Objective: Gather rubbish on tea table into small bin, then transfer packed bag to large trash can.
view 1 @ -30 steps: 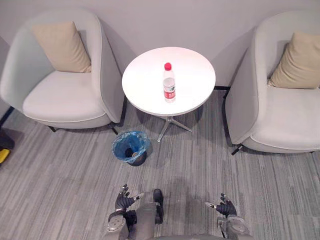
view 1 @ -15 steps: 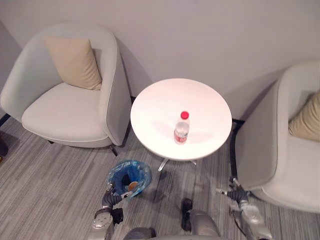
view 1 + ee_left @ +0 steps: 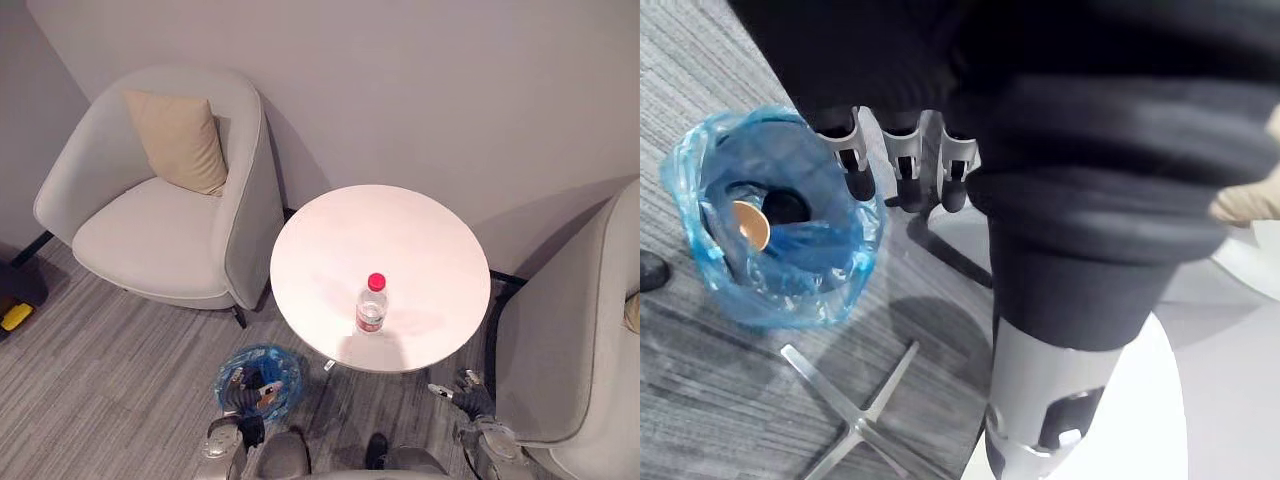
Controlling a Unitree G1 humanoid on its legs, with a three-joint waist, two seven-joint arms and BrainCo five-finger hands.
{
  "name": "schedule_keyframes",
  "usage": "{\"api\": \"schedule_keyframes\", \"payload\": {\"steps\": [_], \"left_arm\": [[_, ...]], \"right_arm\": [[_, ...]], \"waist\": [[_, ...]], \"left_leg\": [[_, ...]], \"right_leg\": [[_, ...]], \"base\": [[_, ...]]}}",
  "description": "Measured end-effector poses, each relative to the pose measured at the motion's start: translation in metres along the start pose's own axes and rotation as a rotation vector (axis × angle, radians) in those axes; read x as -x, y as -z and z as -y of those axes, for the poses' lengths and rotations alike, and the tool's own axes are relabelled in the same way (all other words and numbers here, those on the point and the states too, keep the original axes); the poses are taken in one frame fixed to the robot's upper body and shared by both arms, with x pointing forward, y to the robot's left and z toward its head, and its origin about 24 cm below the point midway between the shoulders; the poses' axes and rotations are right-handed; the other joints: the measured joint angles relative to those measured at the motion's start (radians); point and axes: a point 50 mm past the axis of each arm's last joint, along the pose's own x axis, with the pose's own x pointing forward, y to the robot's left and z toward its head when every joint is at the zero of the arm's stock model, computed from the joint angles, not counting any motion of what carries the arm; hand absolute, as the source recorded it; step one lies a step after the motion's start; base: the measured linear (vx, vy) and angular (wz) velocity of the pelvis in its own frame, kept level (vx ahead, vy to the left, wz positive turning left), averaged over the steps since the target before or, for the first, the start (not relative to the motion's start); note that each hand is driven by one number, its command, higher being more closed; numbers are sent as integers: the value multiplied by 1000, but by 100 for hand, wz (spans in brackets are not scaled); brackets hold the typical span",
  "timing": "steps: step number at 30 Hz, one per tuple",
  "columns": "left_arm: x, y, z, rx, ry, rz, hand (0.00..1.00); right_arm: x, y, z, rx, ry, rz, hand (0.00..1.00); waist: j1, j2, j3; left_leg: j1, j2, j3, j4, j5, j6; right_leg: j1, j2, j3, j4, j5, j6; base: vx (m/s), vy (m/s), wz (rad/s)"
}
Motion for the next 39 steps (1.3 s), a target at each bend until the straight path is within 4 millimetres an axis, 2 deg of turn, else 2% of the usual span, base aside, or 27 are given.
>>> {"api": "schedule_keyframes", "payload": {"steps": [6, 14, 18, 23, 30, 39], "left_arm": [[0, 5, -5, -25, -4, -26, 0], [2, 10, -16, -58, -24, -46, 0], [3, 13, -17, -72, -25, -54, 0], [7, 18, -19, -87, -23, -69, 0], [16, 33, -23, -87, -20, -112, 0], [17, 34, -16, -106, 11, -116, 0]], "right_arm": [[-1, -1, -2, 17, -11, 3, 0], [-2, -9, -7, 106, -45, 37, 0], [3, -20, -6, 162, -66, 100, 0], [8, -51, -22, 225, -145, 264, 0], [15, -66, -28, 249, -185, 355, 0], [19, -71, -38, 301, -234, 394, 0]], "waist": [[1, -12, -9], [-2, -22, -26], [-5, -24, -28], [-5, -36, -46], [-4, -40, -56], [-3, -33, -64]], "left_leg": [[83, -53, 26, -113, 28, 26], [113, -58, 24, -204, 72, 27], [118, -57, 21, -206, 77, 28], [139, -63, 12, -240, 108, 29], [154, -73, -40, -279, 114, 15], [164, -76, -66, -297, 125, 16]], "right_leg": [[39, -25, 34, -50, 13, 18], [37, -16, 43, -83, 31, 13], [49, -11, 52, -111, 54, 13], [74, -8, 56, -170, 101, 15], [84, -17, 61, -196, 108, 29], [100, -13, 56, -204, 112, 35]], "base": [[93, 85, -9], [5, -14, -5], [-49, -1, -7], [-96, 3, -1], [-83, 0, 1], [21, -3, 2]]}}
